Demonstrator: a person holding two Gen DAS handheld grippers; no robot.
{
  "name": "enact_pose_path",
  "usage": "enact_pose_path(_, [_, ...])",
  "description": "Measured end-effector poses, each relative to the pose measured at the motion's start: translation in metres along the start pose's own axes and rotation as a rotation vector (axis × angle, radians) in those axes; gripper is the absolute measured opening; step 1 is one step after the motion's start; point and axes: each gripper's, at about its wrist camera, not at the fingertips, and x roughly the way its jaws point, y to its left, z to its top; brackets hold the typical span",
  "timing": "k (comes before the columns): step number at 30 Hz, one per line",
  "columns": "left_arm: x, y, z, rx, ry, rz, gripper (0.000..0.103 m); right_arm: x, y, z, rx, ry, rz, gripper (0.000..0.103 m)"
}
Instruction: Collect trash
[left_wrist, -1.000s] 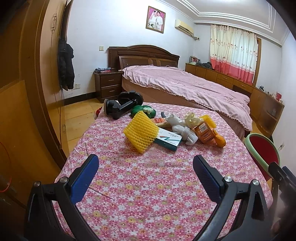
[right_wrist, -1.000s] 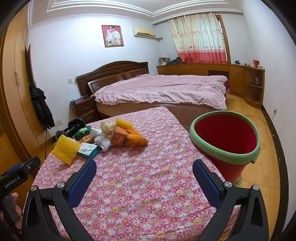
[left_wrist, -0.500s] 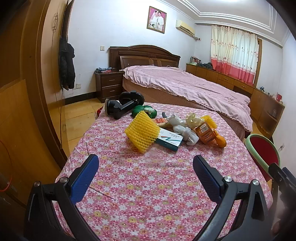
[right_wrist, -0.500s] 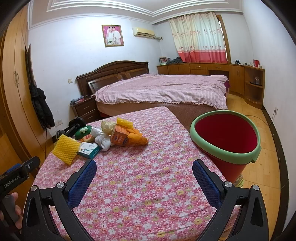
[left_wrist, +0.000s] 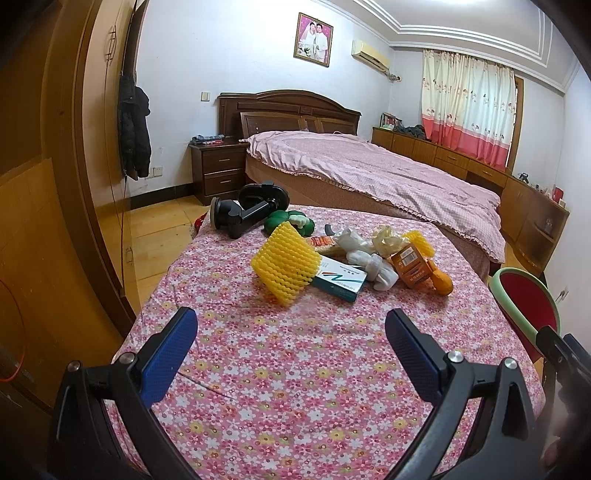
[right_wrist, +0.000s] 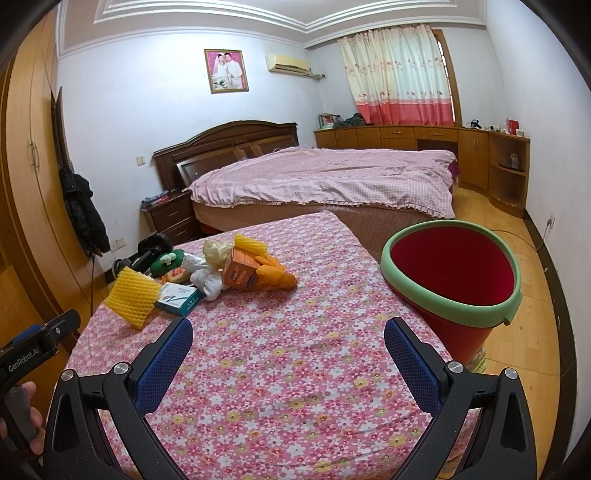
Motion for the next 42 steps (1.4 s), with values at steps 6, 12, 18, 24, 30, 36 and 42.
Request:
enact_pose_path(6, [0.001,0.001,0.0,-0.001,0.003,0.003,0.1,0.0,0.0,-0.001,-0.001,0.001,0.0,0.103])
enact_pose_path(12, [0.007,0.001,0.002,0.005,0.015,0.01,0.1,0.006,0.001,-0.001,-0.005,0.017,-0.001,0.103])
enact_pose_path(18, [0.018,0.002,0.005,0.012,0.032,0.019,0.1,0.019,0.001,0.004,-0.012,0.039,0.004,0.103])
enact_pose_path(24, [0.038,0.008,0.015,0.029,0.053,0.043,0.1,0.038,-0.001,0.017,-0.015,0.052,0.003,0.103])
enact_pose_path(30, [0.066,0.019,0.032,0.059,0.069,0.088,0.1,0.065,0.0,0.035,-0.048,0.076,0.018,0.103])
enact_pose_path(36, [0.102,0.025,0.045,0.066,0.111,0.084,0.1,0.102,0.005,0.045,-0.081,0.148,0.027,0.103])
enact_pose_path(42, [0.145,0.025,0.046,0.076,0.182,0.041,0.089,0.148,0.008,0.046,-0.08,0.244,0.03,0.103])
